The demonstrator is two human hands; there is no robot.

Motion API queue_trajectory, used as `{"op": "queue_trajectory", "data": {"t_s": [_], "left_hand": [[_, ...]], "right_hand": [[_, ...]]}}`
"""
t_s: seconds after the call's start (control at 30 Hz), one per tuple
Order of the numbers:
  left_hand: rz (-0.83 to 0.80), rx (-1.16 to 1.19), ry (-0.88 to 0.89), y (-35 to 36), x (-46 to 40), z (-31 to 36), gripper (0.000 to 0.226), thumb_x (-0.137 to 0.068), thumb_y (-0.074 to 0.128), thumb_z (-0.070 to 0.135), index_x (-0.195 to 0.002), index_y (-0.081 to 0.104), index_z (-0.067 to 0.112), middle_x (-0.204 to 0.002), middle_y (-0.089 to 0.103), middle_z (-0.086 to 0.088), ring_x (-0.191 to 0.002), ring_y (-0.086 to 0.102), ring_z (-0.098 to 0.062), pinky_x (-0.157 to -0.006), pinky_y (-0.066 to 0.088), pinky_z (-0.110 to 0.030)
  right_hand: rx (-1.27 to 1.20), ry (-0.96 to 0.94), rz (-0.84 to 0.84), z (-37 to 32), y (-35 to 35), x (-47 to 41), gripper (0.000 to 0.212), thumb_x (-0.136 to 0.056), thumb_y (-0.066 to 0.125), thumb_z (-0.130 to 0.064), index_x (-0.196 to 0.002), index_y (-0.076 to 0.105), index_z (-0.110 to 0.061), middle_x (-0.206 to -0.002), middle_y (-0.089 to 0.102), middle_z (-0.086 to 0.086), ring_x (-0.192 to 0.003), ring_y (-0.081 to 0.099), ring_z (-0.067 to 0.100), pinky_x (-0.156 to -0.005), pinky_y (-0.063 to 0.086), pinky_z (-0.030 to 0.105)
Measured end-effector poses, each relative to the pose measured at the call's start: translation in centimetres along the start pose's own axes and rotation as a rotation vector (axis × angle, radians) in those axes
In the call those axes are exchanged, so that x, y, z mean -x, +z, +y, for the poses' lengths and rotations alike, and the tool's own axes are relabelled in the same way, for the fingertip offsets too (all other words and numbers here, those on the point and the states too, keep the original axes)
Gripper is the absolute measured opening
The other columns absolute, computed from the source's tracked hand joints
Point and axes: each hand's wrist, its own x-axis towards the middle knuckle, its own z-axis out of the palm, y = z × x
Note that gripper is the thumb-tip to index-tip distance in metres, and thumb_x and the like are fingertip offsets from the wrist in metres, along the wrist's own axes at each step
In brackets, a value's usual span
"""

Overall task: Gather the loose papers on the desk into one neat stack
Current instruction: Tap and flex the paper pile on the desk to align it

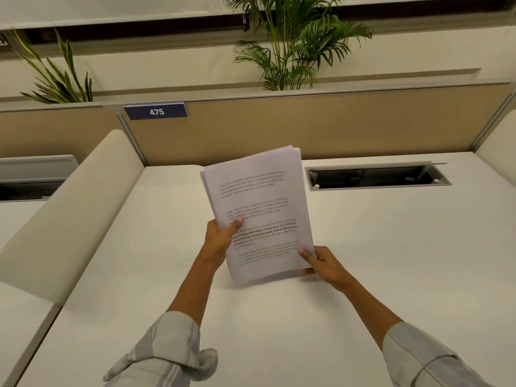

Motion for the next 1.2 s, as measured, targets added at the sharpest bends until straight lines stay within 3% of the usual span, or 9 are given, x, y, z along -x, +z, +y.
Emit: {"op": "queue_trajectory", "data": {"t_s": [0.1, 0.23, 0.3, 0.4, 0.6, 0.73, 0.83, 1.03, 1.2], "left_hand": [[0.045, 0.151, -0.072, 0.4, 0.2, -0.1, 0.024, -0.085, 0.070, 0.006, -0.108, 0.068, 0.012, -0.102, 0.076, -0.006, -0.093, 0.073, -0.026, -0.065, 0.062, -0.039], [0.019, 0.410, -0.158, 1.2, 0.9, -1.5, 0.035, -0.087, 0.066, 0.004, -0.122, 0.064, 0.009, -0.118, 0.071, -0.014, -0.108, 0.067, -0.036, -0.088, 0.055, -0.056], [0.001, 0.506, -0.209, 2.0, 1.4, -2.4, 0.039, -0.089, 0.064, 0.005, -0.127, 0.061, 0.008, -0.123, 0.068, -0.018, -0.113, 0.065, -0.039, -0.092, 0.053, -0.059], [-0.017, 0.556, -0.258, 3.2, 2.2, -3.5, 0.038, -0.091, 0.062, 0.005, -0.128, 0.061, 0.009, -0.124, 0.068, -0.018, -0.115, 0.064, -0.038, -0.090, 0.054, -0.057], [0.130, 0.376, -0.156, -1.3, 0.9, -1.2, 0.040, -0.084, 0.064, -0.006, -0.124, 0.061, -0.001, -0.123, 0.066, -0.020, -0.092, 0.072, -0.028, -0.075, 0.062, -0.040], [-0.007, -0.153, -0.018, -4.8, -0.2, 3.3, 0.029, -0.081, 0.072, 0.002, -0.106, 0.065, 0.015, -0.100, 0.076, -0.004, -0.100, 0.068, -0.036, -0.072, 0.060, -0.040], [-0.134, -0.376, 0.031, -4.3, -0.7, 5.0, 0.035, -0.069, 0.075, 0.006, -0.099, 0.065, 0.017, -0.098, 0.074, -0.003, -0.100, 0.068, -0.037, -0.073, 0.059, -0.040], [-0.179, -0.326, 0.127, -2.6, -1.2, 3.4, 0.042, -0.061, 0.069, 0.009, -0.101, 0.066, 0.021, -0.100, 0.069, -0.014, -0.097, 0.067, -0.037, -0.080, 0.058, -0.050], [-0.045, -0.245, 0.085, -2.1, -1.1, 1.4, 0.055, -0.046, 0.081, 0.026, -0.099, 0.068, 0.018, -0.097, 0.071, -0.010, -0.096, 0.067, -0.034, -0.080, 0.057, -0.045]], "right_hand": [[-0.085, -0.037, 0.096, -1.3, -0.9, 0.4, 0.030, -0.094, 0.058, -0.033, -0.106, 0.069, -0.008, -0.107, 0.074, 0.007, -0.098, 0.071, 0.025, -0.073, 0.061, 0.038], [-0.369, -0.047, 0.248, -2.7, -1.5, 0.5, 0.057, -0.060, 0.081, -0.054, -0.094, 0.067, -0.010, -0.088, 0.075, -0.001, -0.079, 0.071, 0.016, -0.062, 0.056, 0.024], [-0.540, -0.041, 0.228, -3.0, -1.3, 0.2, 0.063, -0.057, 0.087, -0.042, -0.108, 0.066, -0.012, -0.099, 0.077, 0.001, -0.088, 0.073, 0.017, -0.067, 0.060, 0.030], [-0.593, -0.024, 0.213, -3.3, -0.5, 0.1, 0.043, -0.080, 0.073, -0.012, -0.120, 0.060, -0.017, -0.108, 0.073, 0.003, -0.098, 0.070, 0.022, -0.069, 0.061, 0.038], [-0.373, -0.118, 0.215, -4.5, -3.1, 0.8, 0.034, -0.089, 0.063, -0.002, -0.122, 0.058, -0.010, -0.110, 0.069, 0.016, -0.105, 0.066, 0.040, -0.070, 0.061, 0.044], [-0.225, -0.247, 0.183, -6.8, -5.1, 1.0, 0.033, -0.089, 0.062, -0.004, -0.119, 0.059, -0.018, -0.110, 0.069, 0.016, -0.101, 0.070, 0.032, -0.075, 0.061, 0.046], [-0.101, -0.290, 0.174, -8.0, -5.1, 0.7, 0.031, -0.091, 0.062, -0.009, -0.117, 0.059, -0.025, -0.109, 0.068, 0.013, -0.101, 0.070, 0.026, -0.077, 0.061, 0.044], [0.054, -0.304, 0.204, -8.1, -3.7, -0.1, 0.030, -0.093, 0.061, -0.014, -0.110, 0.060, -0.039, -0.103, 0.068, 0.004, -0.099, 0.069, 0.024, -0.075, 0.061, 0.032], [0.045, -0.222, 0.191, -6.6, -3.9, -0.4, 0.030, -0.088, 0.068, -0.011, -0.111, 0.063, -0.028, -0.104, 0.071, 0.000, -0.101, 0.068, 0.019, -0.075, 0.061, 0.029]]}}
